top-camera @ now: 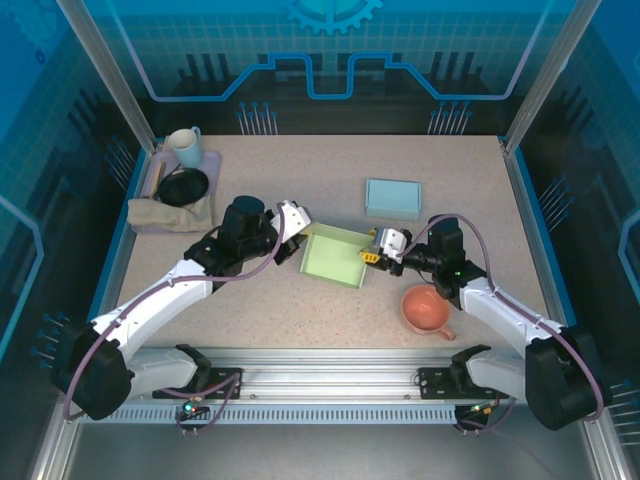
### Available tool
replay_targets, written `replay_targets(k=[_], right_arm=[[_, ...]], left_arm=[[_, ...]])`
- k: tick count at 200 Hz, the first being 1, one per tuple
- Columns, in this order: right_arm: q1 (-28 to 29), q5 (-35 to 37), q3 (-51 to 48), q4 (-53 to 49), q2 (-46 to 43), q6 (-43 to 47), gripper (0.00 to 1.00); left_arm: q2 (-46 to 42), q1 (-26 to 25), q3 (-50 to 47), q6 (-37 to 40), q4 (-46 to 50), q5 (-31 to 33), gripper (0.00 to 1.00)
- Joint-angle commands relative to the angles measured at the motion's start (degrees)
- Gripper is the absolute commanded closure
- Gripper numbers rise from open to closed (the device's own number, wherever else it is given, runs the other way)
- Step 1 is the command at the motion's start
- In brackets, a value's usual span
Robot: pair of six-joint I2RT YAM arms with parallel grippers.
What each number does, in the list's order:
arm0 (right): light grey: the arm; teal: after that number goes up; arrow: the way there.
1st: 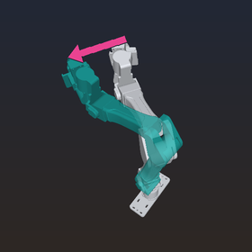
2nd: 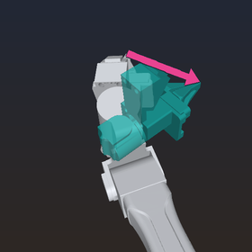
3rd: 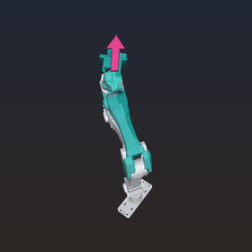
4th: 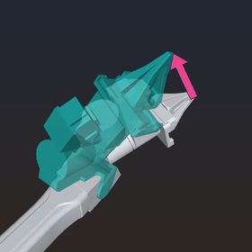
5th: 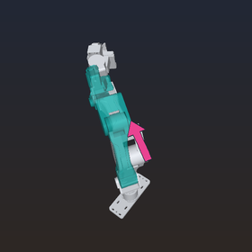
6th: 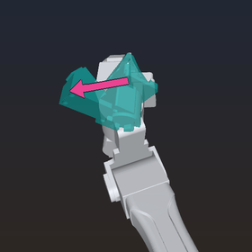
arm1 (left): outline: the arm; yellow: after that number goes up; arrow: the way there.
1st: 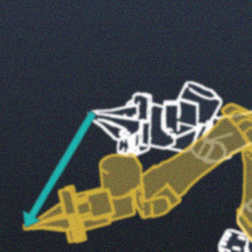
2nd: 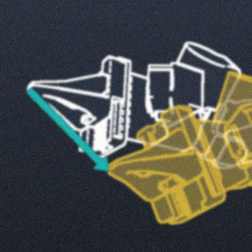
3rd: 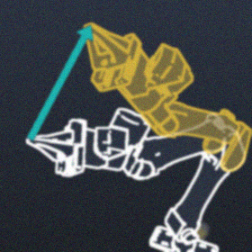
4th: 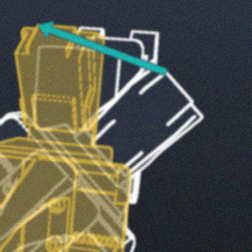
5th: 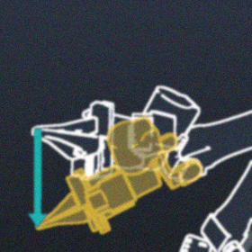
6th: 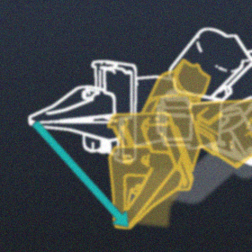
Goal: Fold the paper box
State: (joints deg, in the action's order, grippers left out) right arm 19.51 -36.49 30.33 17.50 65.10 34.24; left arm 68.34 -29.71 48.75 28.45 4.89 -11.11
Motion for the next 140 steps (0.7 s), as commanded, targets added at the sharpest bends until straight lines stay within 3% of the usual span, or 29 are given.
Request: replay_targets(k=[1,48,77,98,119,140], right_arm=[[1.32,-0.91,1.14,-0.41,-1.46,0.88,0.65],[1.93,0.74,1.02,-0.64,-1.61,1.64,0.81],[3.04,2.88,0.93,1.53,0.66,2.24,0.89],[4.34,5.25,1.26,3.94,3.07,2.42,0.93],[5.52,7.57,2.09,5.44,5.28,2.16,0.95],[6.41,9.95,2.65,7.55,8.01,1.97,0.94]], left_arm=[[-0.76,0.00,0.10,-0.86,0.31,-4.20,1.00],[-0.94,-0.06,-0.15,-2.85,-1.86,-2.16,1.00],[-4.16,-0.04,-0.15,-12.76,-4.87,-0.17,0.93],[-7.87,-0.04,-2.61,-23.48,-8.16,10.25,0.85],[-10.98,0.06,-5.94,-35.78,-9.41,22.52,0.67],[-12.32,0.01,-7.13,-45.42,-6.43,26.91,0.56]])
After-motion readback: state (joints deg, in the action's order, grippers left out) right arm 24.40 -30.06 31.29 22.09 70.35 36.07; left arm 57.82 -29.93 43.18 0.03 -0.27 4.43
